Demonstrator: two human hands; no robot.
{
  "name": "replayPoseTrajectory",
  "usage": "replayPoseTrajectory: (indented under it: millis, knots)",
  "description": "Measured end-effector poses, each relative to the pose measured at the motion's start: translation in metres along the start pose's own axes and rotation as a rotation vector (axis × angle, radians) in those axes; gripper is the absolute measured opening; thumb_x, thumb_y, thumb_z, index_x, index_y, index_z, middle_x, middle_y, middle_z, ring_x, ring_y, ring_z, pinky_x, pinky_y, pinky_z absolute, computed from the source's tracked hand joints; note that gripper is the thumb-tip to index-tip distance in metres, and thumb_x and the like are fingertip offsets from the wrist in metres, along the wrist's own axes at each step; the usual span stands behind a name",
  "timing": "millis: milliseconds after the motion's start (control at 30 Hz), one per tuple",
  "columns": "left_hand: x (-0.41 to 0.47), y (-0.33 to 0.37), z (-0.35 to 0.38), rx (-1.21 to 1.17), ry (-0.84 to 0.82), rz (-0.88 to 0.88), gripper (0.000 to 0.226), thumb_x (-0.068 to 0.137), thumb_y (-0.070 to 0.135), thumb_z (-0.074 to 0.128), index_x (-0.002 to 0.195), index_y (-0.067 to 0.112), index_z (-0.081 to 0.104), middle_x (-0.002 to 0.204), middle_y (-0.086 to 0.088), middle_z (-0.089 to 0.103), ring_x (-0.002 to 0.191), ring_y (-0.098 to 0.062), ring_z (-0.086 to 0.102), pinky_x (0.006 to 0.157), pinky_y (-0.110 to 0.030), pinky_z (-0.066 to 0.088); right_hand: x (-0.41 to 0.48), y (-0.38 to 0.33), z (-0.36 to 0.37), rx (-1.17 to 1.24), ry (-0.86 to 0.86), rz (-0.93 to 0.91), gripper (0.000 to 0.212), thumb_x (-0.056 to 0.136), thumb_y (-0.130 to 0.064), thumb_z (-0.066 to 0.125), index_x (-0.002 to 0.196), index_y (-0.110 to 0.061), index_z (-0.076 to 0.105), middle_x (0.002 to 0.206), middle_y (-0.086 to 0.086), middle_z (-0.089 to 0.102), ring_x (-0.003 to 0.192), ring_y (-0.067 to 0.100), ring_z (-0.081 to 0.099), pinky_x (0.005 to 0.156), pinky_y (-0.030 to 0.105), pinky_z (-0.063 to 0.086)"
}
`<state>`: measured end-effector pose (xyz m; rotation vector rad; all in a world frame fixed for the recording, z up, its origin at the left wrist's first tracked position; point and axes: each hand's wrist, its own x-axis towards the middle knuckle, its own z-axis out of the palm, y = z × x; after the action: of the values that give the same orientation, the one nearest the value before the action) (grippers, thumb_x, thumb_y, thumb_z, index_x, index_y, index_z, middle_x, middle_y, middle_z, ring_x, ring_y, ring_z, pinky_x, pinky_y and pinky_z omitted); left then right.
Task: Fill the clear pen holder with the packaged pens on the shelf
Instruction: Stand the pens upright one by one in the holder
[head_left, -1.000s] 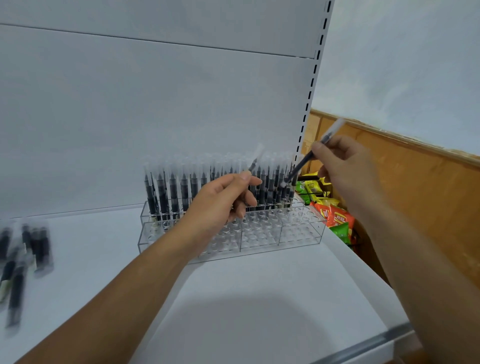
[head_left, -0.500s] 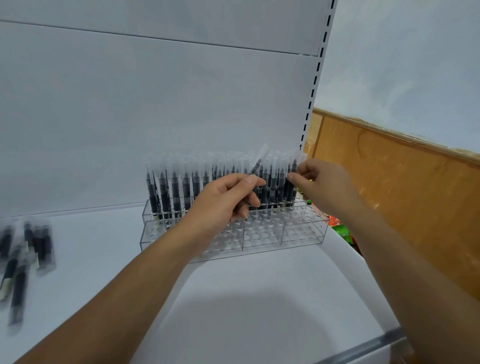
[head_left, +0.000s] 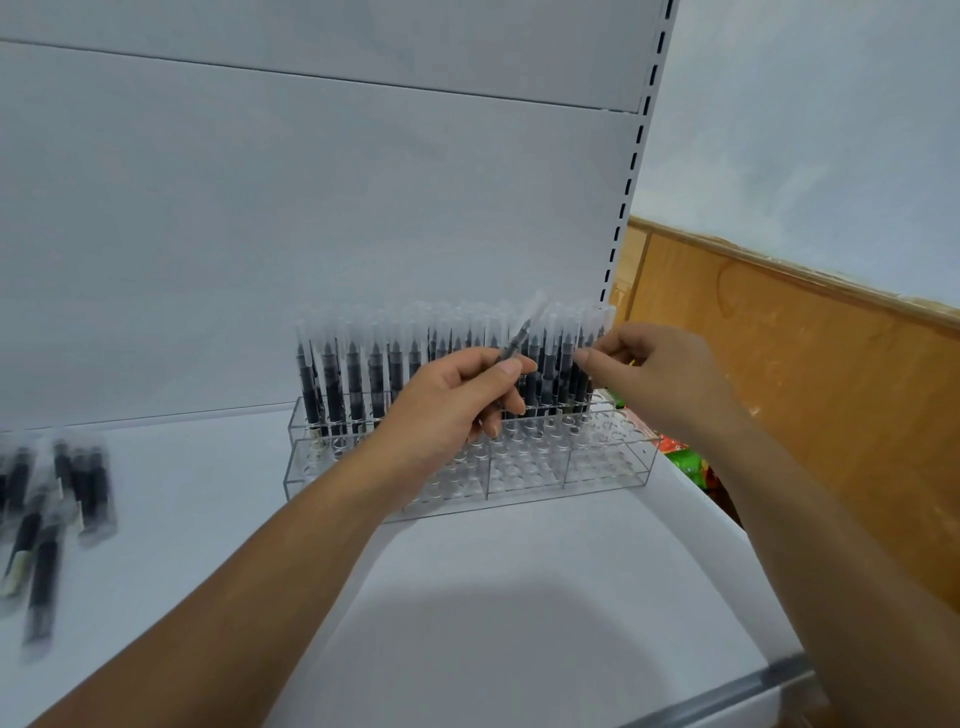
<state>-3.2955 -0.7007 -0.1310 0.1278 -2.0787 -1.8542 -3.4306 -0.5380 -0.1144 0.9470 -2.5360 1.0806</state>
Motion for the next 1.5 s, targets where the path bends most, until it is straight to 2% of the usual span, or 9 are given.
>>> replayPoseTrajectory:
  millis: [133,267,433,600,733,833,1033,1233,1500]
  knots:
    - [0.001,-0.001,0.001,0.026,-0.005,0.005,0.019,0.097,0.029,0.053,0.106,0.025,0.069,0.073,0.009,0.066,0.059,-0.006,0.050,0.057,-0.017,0.040,-0.012,-0.026,0.002,0.497,-0.167,-0.006,0.016,0.089,-0.035,0.067,0.099,-0.024,0.072,0.080,-0.004,0.070,0.056,0.001,0.052,0.052,0.014,0.042]
    - [0.000,-0.002,0.002,0.058,-0.013,0.026,0.016,0.097,0.027,0.053,0.099,0.020,0.068,0.072,0.008,0.067,0.058,-0.006,0.051,0.053,-0.014,0.040,-0.013,-0.035,0.010,0.601,-0.207,-0.033,0.011,0.090,-0.028,0.068,0.094,-0.020,0.073,0.072,-0.012,0.066,0.062,0.005,0.053,0.055,0.016,0.043]
    - [-0.002,-0.001,0.004,0.089,-0.026,0.040,0.016,0.097,0.028,0.054,0.100,0.021,0.069,0.077,0.006,0.069,0.061,-0.006,0.054,0.054,-0.014,0.041,-0.014,-0.038,0.009,0.710,-0.178,-0.007,0.017,0.089,-0.023,0.068,0.093,-0.008,0.072,0.072,-0.003,0.063,0.063,0.007,0.053,0.056,0.019,0.042]
    - [-0.004,-0.005,0.009,0.251,0.013,0.102,0.018,0.092,0.032,0.060,0.110,0.034,0.064,0.097,-0.002,0.069,0.087,-0.017,0.067,0.074,-0.030,0.058,-0.006,-0.031,-0.017,0.812,0.032,0.083,0.010,0.092,-0.023,0.065,0.091,-0.013,0.068,0.094,0.005,0.073,0.059,0.007,0.058,0.051,0.018,0.045]
    - [-0.008,-0.002,0.014,0.404,-0.008,0.177,0.043,0.093,0.032,0.060,0.134,0.036,0.049,0.108,0.016,0.063,0.096,0.003,0.061,0.088,-0.021,0.053,-0.002,-0.022,-0.040,0.699,0.234,0.109,0.013,0.093,-0.025,0.065,0.096,-0.013,0.069,0.076,-0.009,0.070,0.053,0.003,0.056,0.048,0.015,0.045]
    - [-0.014,0.001,0.012,0.713,-0.037,0.257,0.046,0.094,0.044,0.054,0.139,0.039,0.043,0.125,0.025,0.054,0.108,0.014,0.050,0.098,-0.019,0.043,0.001,-0.012,-0.044,0.545,0.283,0.083,0.013,0.094,-0.028,0.064,0.095,-0.015,0.069,0.074,-0.008,0.066,0.051,0.000,0.056,0.046,0.013,0.043]
    - [-0.031,-0.005,-0.011,1.178,-0.116,0.228,0.053,0.094,0.058,0.041,0.143,0.038,0.038,0.144,0.022,0.040,0.129,0.001,0.037,0.108,-0.024,0.028,0.011,0.004,-0.026,0.230,0.242,0.045,0.016,0.094,-0.037,0.061,0.096,-0.022,0.067,0.084,-0.008,0.067,0.054,-0.002,0.062,0.059,0.020,0.047]
    - [-0.044,-0.021,-0.036,1.245,-0.094,0.186,0.079,0.075,0.073,0.013,0.143,0.042,0.039,0.147,0.021,0.040,0.134,-0.003,0.036,0.111,-0.028,0.029,0.017,0.009,-0.021,0.114,0.243,0.022,0.015,0.095,-0.040,0.059,0.095,-0.027,0.065,0.083,-0.015,0.064,0.061,0.006,0.063,0.060,0.027,0.050]
    - [-0.046,-0.023,-0.038,1.151,-0.079,0.219,0.066,0.080,0.065,0.018,0.133,0.045,0.051,0.137,0.024,0.050,0.126,0.000,0.045,0.106,-0.028,0.037,0.021,0.014,-0.008,-0.041,0.086,0.020,0.021,0.093,-0.042,0.061,0.095,-0.022,0.068,0.088,-0.009,0.066,0.079,0.010,0.061,0.069,0.029,0.050]
